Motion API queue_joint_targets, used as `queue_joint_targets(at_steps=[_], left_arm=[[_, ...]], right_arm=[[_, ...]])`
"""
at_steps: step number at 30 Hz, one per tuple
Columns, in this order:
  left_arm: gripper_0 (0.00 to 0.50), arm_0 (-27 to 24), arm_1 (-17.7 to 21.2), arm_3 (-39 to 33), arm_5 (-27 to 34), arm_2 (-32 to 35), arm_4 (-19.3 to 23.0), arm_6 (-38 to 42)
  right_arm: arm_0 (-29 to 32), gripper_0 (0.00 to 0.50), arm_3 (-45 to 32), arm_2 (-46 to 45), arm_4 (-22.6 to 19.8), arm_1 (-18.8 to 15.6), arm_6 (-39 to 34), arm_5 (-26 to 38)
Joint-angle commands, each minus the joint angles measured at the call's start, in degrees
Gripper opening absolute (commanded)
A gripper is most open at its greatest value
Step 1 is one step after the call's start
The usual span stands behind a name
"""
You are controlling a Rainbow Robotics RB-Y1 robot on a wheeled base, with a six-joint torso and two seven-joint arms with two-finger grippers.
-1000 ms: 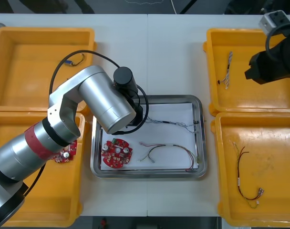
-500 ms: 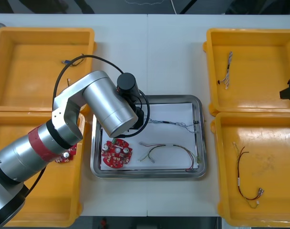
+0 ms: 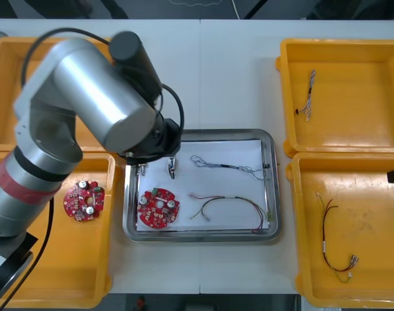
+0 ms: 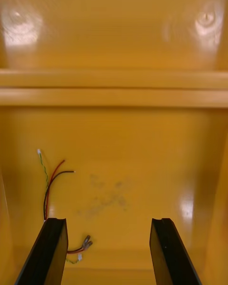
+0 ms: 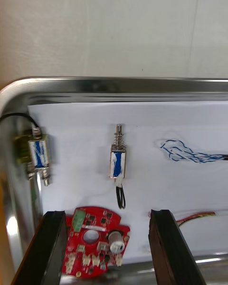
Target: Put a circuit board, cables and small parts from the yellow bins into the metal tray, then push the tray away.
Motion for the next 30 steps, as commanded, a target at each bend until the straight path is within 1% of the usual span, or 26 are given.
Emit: queue_joint_targets(at_steps=[1, 4, 8, 12, 14, 17, 22, 24, 28, 30], left_arm=[[0.5, 0.2, 4.6, -7.4, 3.8, 7.9, 4.5, -0.4], [0.5, 0.3, 7.1, -8.8, 3.8, 12.4, 6.9, -3.3], [0.5, 1.1, 10.3, -8.8, 3.8, 18.4, 8.9, -7.8], [0.5, 3.5, 12.7, -8.4, 3.8, 23.0, 9.5, -12.8], [0.5, 5.1, 14.3, -8.1, 3.8, 25.4, 9.7, -16.4], [0.5, 7.2, 15.8, -7.5, 3.8, 29.0, 10.2, -21.3], [0.5, 10.1, 16.6, -5.7, 3.8, 34.0, 10.6, -29.0], [0.5, 11.0, 16.6, -4.5, 3.8, 35.7, 9.7, -32.6], [0.5, 11.9, 16.6, -2.3, 3.8, 37.3, 8.0, -37.0], [0.5, 11.9, 16.6, -0.4, 3.8, 38.4, 7.3, -39.7]], right_arm=[[2.1, 0.5, -1.8, -1.9, -0.1, -1.8, -2.4, 0.1], [2.4, 0.5, -1.8, -1.4, 1.4, -1.9, -2.6, 0.1], [2.4, 0.5, -1.8, -0.6, 1.4, -1.8, -2.9, 0.1], [2.4, 0.5, -1.8, -0.6, 1.0, -1.8, -3.1, 0.1], [2.4, 0.5, -1.8, -0.6, 0.9, -1.9, -3.2, 0.1], [2.1, 0.5, -1.8, -0.6, 0.7, -1.9, -3.2, 0.1], [0.3, 0.5, -1.8, 1.0, 0.0, -2.5, -3.0, 0.1], [-1.3, 0.5, -1.8, 3.3, -0.4, -3.5, -3.2, 0.1], [-4.1, 0.5, -1.8, 6.7, -1.3, -4.8, -3.3, 0.1], [-6.3, 0.5, -1.8, 8.6, -2.9, -5.3, -3.3, 0.1]])
